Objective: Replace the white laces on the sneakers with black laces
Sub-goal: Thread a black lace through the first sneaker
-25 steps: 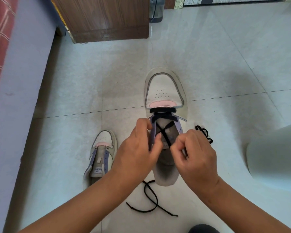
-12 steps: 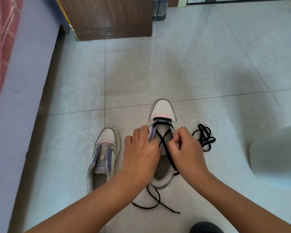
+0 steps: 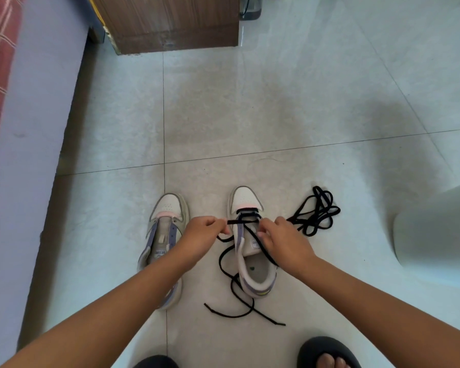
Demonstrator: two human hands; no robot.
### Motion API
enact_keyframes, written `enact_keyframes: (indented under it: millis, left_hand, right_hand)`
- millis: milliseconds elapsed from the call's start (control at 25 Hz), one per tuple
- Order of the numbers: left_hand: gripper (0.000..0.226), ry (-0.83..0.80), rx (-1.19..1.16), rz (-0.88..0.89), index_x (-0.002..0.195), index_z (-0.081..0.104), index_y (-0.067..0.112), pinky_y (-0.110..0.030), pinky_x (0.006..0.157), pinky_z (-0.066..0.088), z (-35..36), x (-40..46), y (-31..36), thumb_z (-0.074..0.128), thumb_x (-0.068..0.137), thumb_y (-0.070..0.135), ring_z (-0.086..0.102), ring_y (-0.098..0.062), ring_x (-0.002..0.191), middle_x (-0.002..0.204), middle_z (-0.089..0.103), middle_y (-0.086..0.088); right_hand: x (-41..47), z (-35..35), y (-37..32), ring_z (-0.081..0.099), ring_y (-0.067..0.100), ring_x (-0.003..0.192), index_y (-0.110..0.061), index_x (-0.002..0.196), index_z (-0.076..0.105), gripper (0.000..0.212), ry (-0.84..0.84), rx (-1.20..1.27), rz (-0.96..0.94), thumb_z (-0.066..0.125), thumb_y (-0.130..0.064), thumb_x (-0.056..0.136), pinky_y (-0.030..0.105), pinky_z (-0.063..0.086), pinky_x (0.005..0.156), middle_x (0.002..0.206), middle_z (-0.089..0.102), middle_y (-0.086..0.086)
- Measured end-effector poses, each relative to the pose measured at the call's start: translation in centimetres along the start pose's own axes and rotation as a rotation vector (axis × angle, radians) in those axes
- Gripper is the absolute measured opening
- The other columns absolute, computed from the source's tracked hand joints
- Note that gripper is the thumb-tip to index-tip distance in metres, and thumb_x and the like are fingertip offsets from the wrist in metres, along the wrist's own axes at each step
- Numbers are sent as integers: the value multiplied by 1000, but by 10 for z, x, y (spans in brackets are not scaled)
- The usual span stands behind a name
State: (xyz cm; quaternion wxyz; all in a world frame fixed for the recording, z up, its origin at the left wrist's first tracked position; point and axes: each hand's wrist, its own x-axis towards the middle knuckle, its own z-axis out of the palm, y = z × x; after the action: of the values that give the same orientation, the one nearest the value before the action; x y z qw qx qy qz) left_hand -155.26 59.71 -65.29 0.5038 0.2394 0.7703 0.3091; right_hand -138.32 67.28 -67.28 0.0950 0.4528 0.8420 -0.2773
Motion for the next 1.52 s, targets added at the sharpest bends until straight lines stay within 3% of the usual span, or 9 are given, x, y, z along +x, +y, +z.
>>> enact_keyframes:
  millis: [160, 360, 560, 680, 760, 840, 1080, 1280, 1520]
  left_hand:
    - [28, 5, -8, -1, 70, 67, 17, -21, 71, 40, -4, 10, 0, 53, 93, 24, 57, -3, 75, 78, 66, 6]
    - [24, -1, 32, 98, 73, 67, 16, -18, 68, 42, -11, 11, 6, 57, 92, 27, 60, -3, 69, 75, 68, 2]
    - [29, 455, 946, 891, 67, 61, 9, -23, 40, 34, -21, 21, -5, 56, 89, 26, 47, -19, 41, 63, 53, -2]
    - [24, 378, 1193, 1015, 62, 55, 11, -18, 33, 21, -23, 22, -10, 75, 74, 16, 35, -19, 29, 55, 47, -2]
    - [18, 57, 1334, 901, 76, 59, 10, -24, 41, 28, -13, 13, -18, 75, 77, 19, 47, -20, 42, 68, 55, -4]
    - [26, -135, 1386, 607, 99, 59, 8, -31, 59, 38, -1, 4, -22, 44, 99, 29, 58, -26, 74, 91, 56, -9]
    - [29, -90, 540, 242, 91, 54, 9, -27, 62, 33, 23, 32, 11, 43, 99, 35, 47, -14, 73, 84, 56, -5]
    - [32, -256, 321, -26, 64, 47, 14, -17, 48, 33, 30, 59, 13, 63, 90, 25, 40, -10, 53, 64, 47, -3]
    - [35, -405, 286, -67, 69, 57, 19, -30, 84, 43, -10, 53, 20, 50, 93, 43, 57, -14, 84, 77, 59, 2]
  right_hand:
    - [5, 7, -3, 41, 31, 111, -9, 109, 61, 34, -15, -319, -96, 52, -38, 93, 34, 39, 78, 118, 41, 13]
    - [13, -4, 0, 44, 13, 74, -11, 72, 55, 22, -145, 688, 242, 54, -22, 91, 23, 37, 68, 81, 44, 2]
    - [16, -24, 13, 51, 20, 64, -9, 75, 52, 20, -187, 1235, 421, 47, -11, 94, 33, 44, 68, 71, 56, 8]
    - [16, -28, 21, 44, 19, 55, -7, 76, 51, 19, -253, 1189, 370, 46, -13, 94, 32, 41, 60, 65, 54, 9]
    - [16, -28, 26, 42, 18, 53, -7, 80, 54, 17, -308, 1107, 373, 47, -14, 93, 31, 39, 56, 63, 52, 8]
    - [16, -25, 29, 40, 16, 51, -6, 81, 55, 17, -333, 1017, 371, 47, -15, 93, 29, 37, 52, 61, 51, 7]
    - [20, -22, 27, 41, 13, 49, -9, 79, 57, 20, -324, 941, 319, 49, -20, 94, 26, 36, 49, 59, 51, 3]
    - [26, -22, 28, 39, 14, 50, -9, 76, 52, 21, -294, 999, 350, 47, -18, 95, 26, 34, 48, 61, 51, 4]
    - [36, -28, 37, 38, 15, 50, -10, 71, 55, 25, -277, 1070, 392, 52, -20, 94, 27, 34, 51, 60, 49, 4]
